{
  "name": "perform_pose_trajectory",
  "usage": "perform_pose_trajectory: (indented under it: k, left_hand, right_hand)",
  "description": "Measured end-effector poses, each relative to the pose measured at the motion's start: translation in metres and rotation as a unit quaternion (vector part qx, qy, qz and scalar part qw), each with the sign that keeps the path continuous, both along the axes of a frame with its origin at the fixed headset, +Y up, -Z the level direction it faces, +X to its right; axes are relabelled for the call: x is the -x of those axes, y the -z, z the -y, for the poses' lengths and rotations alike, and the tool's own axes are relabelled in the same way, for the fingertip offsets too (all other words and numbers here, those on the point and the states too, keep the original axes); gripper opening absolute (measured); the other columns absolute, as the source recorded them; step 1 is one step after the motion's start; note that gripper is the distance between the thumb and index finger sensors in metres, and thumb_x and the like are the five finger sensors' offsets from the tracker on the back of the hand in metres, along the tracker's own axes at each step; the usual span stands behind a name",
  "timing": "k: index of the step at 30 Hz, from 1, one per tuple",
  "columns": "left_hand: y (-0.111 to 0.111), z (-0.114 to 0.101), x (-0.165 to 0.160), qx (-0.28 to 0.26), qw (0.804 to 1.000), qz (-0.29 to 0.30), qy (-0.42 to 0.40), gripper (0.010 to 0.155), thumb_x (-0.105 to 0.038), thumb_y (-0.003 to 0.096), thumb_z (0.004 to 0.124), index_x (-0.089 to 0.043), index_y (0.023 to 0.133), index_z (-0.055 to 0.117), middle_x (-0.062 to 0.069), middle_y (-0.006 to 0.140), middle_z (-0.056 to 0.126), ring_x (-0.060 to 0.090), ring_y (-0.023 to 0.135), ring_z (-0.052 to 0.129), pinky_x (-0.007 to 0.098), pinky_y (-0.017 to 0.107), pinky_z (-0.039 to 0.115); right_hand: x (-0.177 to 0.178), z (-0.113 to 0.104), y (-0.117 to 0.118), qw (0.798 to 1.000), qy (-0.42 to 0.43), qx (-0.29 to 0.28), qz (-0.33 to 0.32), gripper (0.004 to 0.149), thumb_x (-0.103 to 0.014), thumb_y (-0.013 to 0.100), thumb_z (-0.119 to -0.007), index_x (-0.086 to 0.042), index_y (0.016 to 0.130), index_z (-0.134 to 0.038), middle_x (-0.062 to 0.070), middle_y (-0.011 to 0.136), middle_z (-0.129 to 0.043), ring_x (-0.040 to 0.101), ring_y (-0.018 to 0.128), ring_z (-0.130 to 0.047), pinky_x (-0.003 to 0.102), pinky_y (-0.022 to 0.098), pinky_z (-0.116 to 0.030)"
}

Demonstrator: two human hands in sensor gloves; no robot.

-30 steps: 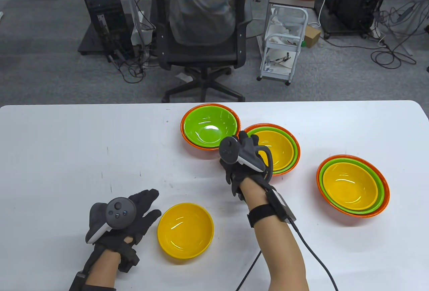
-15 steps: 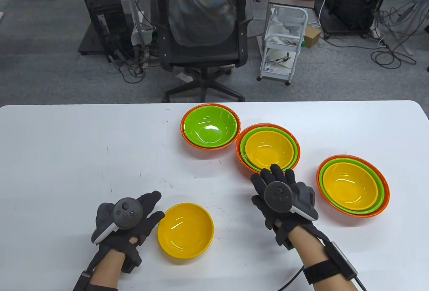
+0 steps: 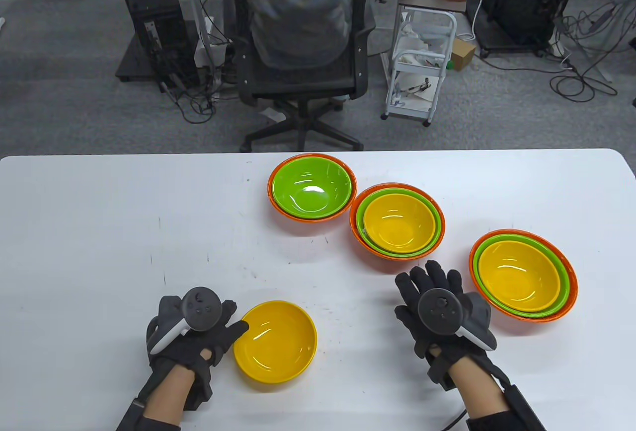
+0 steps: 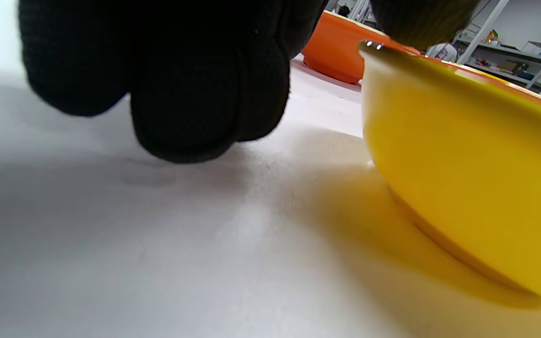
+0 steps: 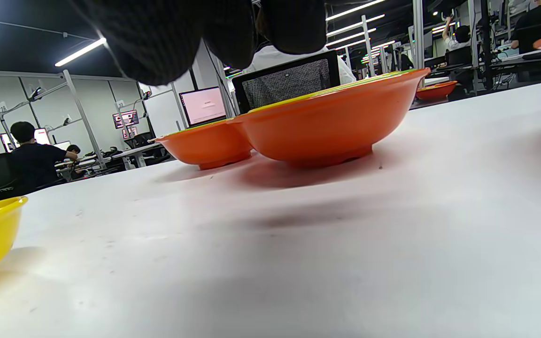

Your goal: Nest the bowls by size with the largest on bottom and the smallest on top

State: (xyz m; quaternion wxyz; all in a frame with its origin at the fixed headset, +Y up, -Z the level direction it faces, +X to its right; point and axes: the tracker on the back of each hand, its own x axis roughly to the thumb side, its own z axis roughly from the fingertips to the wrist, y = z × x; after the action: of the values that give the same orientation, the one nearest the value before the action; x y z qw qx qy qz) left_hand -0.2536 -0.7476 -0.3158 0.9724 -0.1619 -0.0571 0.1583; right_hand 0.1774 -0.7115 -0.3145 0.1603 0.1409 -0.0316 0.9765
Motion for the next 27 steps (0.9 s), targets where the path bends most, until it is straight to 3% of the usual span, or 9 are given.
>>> perform_pose_trajectory:
  k: [6, 15, 27]
  left_hand:
    - [0.001, 0.003, -0.002, 0.012, 1.0, 0.003, -0.008, 0.071, -0.058, 0.0483, 0.07, -0.012, 0.103, 0.068, 0.003, 0.056, 0.106, 0.018, 0.032, 0.108, 0.041, 0.029, 0.094]
    - [0.006, 0.011, -0.006, 0.05, 0.995, -0.001, -0.081, 0.064, -0.049, 0.0512, 0.071, -0.01, 0.102, 0.067, -0.001, 0.05, 0.106, 0.014, 0.024, 0.107, 0.038, 0.024, 0.094]
    - [0.012, 0.026, -0.003, 0.141, 0.968, 0.008, -0.208, 0.061, -0.043, 0.0525, 0.074, -0.008, 0.101, 0.061, 0.002, 0.057, 0.101, 0.014, 0.032, 0.105, 0.037, 0.031, 0.093]
  right_hand:
    - [-0.003, 0.001, -0.001, 1.0, -0.001, 0.009, 0.005, 0.064, -0.036, 0.049, -0.077, -0.013, 0.107, -0.059, 0.022, 0.112, -0.05, 0.051, 0.104, -0.025, 0.07, 0.069, -0.018]
    - [-0.01, -0.001, 0.0, 1.0, 0.017, 0.014, 0.011, 0.064, -0.035, 0.05, -0.077, -0.012, 0.107, -0.059, 0.023, 0.111, -0.05, 0.051, 0.104, -0.025, 0.07, 0.069, -0.018]
    - [-0.025, -0.007, 0.0, 0.998, 0.054, 0.014, 0.028, 0.065, -0.035, 0.05, -0.077, -0.012, 0.107, -0.059, 0.023, 0.111, -0.051, 0.051, 0.104, -0.025, 0.07, 0.069, -0.019]
